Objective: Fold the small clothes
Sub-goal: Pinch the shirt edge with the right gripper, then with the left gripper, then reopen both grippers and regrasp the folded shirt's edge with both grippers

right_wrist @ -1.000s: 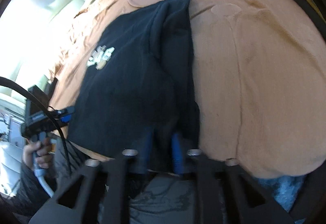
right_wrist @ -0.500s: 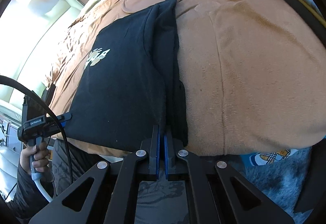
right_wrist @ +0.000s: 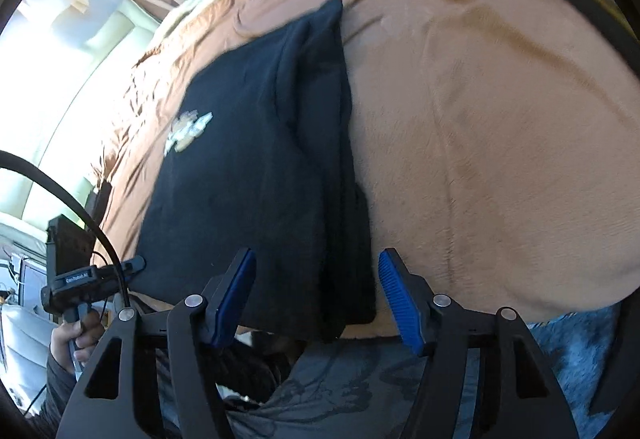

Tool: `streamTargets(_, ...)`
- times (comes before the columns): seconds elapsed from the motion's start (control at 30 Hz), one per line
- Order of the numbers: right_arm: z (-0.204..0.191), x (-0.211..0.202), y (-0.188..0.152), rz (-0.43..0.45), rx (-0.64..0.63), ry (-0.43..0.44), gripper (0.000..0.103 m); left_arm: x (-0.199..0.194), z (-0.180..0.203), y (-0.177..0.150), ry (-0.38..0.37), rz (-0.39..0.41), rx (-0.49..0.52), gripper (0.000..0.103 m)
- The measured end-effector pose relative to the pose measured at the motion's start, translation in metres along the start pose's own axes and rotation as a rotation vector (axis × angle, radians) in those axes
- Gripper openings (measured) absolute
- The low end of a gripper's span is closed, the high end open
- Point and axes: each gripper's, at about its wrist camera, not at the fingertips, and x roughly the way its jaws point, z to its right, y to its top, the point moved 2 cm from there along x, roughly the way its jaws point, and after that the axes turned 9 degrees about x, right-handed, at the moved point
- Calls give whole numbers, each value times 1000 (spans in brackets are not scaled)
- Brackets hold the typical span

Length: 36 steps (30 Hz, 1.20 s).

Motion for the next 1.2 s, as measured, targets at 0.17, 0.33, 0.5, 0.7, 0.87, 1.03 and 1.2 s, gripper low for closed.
streamTargets(0.17, -9, 0, 2, -23, 4, 9, 27, -10, 8, 4, -8, 14, 24, 8)
streamTargets(0.33, -17, -3, -1, -40, -9, 32, 24, -23, 13, 7, -19, 28, 45, 7)
streamTargets(0.5, -26, 3, -11, -73, -31, 76, 21, -38, 10, 7, -10, 35, 55, 6)
streamTargets(0.7, -27, 10, -17, -133, -33, 143, 21, -57, 6, -5, 4, 24, 81, 6)
streamTargets(0.87, -18, 9, 1, -94, -40, 76, 53, -50, -3, 0, 34, -22, 79, 9)
streamTargets(1.03, -6, 6, 43, -20, -3, 108, 73, -37, -14, 15, 35, -10, 61, 56)
streamTargets(1.2, 0, 25, 79, -28, 12, 136, 73, -30, -23, 38, 12, 22, 28, 61)
